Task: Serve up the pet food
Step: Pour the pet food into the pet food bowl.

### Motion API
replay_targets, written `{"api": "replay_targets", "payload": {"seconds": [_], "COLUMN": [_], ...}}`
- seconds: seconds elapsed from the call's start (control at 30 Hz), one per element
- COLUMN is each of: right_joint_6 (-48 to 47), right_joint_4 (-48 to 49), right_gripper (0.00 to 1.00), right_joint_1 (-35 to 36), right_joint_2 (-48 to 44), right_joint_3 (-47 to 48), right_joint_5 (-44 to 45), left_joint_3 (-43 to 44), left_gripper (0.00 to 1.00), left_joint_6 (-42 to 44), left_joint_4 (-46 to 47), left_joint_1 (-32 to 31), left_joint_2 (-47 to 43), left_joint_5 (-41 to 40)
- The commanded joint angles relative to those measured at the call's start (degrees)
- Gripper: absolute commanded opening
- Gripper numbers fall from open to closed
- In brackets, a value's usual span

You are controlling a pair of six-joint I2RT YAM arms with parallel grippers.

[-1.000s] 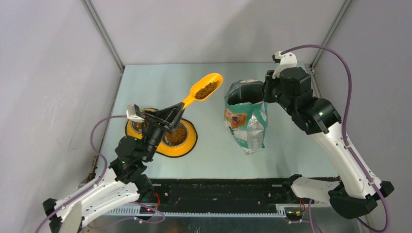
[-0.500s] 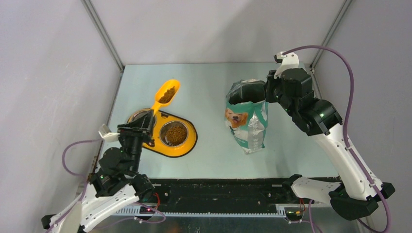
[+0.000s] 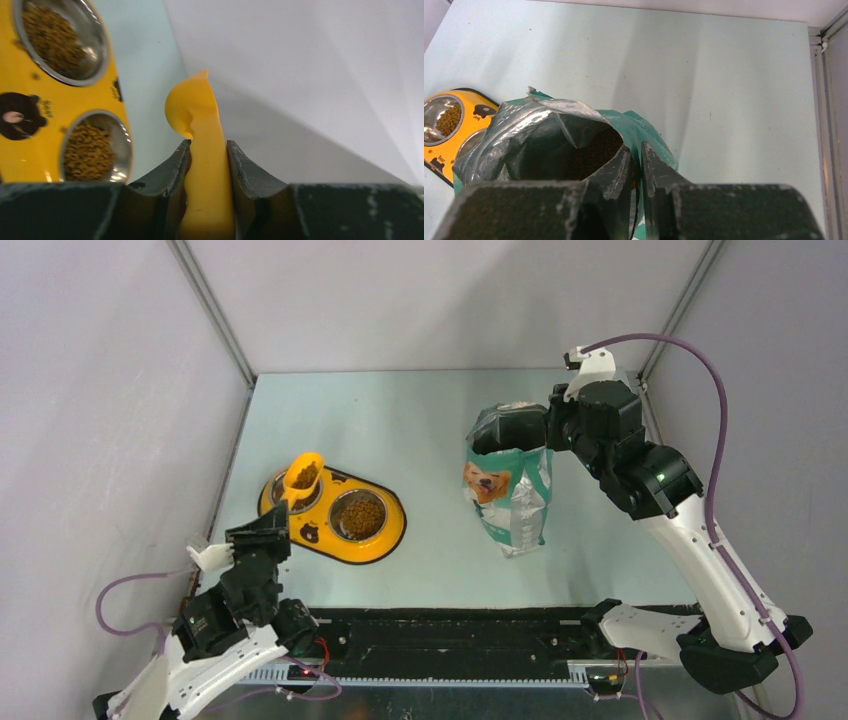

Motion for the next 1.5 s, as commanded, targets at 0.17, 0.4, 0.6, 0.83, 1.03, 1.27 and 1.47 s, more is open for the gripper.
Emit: {"api": "replay_targets", "payload": {"seconds": [0.17,0.4,0.6,0.83,1.03,1.27,1.47], "right_joint_6": [-1.09,-1.39,-1.64,-2.09,-2.40,-2.70,-2.88], "right_joint_4": [1.24,1.17,0.93,0.98,1.03,1.03,0.83], "right_gripper": [0.15,0.14,0.14,0.14,0.13,0.13,0.13], "right_joint_1": [-0.16,0.14,0.84,1.36,1.32,1.16,0.92], "right_joint_2": [-0.40,-0.32,0.13,0.30,0.64,1.28,1.96], "right_joint_3": [-0.44,-0.51,-0.44,-0.40,-0.49,-0.43,-0.32], "right_joint_5": [3.84,4.95,5.57,6.30,6.72,7.03,7.06], "left_joint_3": [5.85,8.12,14.08,14.73,9.96,5.81,6.92], "left_gripper": [0.00,0.00,0.00,0.00,0.00,0.00,0.00], "left_joint_6": [-17.72,-25.74,-34.50,-40.39,-18.29,-4.34,-3.05], "left_joint_4": [-22.66,-31.12,-40.32,-45.39,-26.66,-10.51,-9.87], "left_joint_1": [0.36,0.32,1.30,2.91,9.34,17.39,19.04], "left_joint_2": [7.09,12.75,25.95,30.96,26.24,24.18,28.35], "left_joint_5": [-13.02,-15.62,-14.72,-13.72,-9.69,-2.87,-1.79]}}
